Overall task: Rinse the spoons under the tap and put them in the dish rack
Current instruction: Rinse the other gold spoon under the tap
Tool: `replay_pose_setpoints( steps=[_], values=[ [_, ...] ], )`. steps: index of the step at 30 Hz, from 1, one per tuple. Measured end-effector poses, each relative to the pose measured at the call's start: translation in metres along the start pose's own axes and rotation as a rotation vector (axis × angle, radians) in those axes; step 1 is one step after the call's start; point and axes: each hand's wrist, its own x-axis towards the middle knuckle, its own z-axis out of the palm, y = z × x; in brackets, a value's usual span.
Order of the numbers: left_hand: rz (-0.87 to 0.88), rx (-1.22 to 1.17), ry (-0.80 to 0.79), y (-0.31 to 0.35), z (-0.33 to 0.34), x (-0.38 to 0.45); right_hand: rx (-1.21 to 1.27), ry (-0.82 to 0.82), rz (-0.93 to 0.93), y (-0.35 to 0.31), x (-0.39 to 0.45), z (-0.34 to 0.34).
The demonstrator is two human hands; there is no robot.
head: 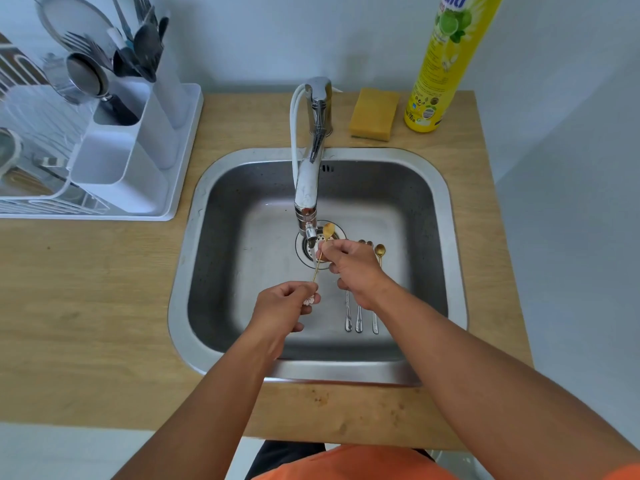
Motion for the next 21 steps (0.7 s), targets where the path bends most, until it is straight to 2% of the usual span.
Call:
replay_pose_setpoints(
  steps=[9, 21],
  values=[
    [0.062, 0.053, 0.093, 0.001, 0.006, 0.010, -0.036, -0.029, 0.039, 0.032, -0.008, 0.012],
    [0.162, 0.280, -0.002, -0.007, -0.007, 0.012, -0.025, 0.057, 0.004, 0.010, 0.012, 0.006]
  ],
)
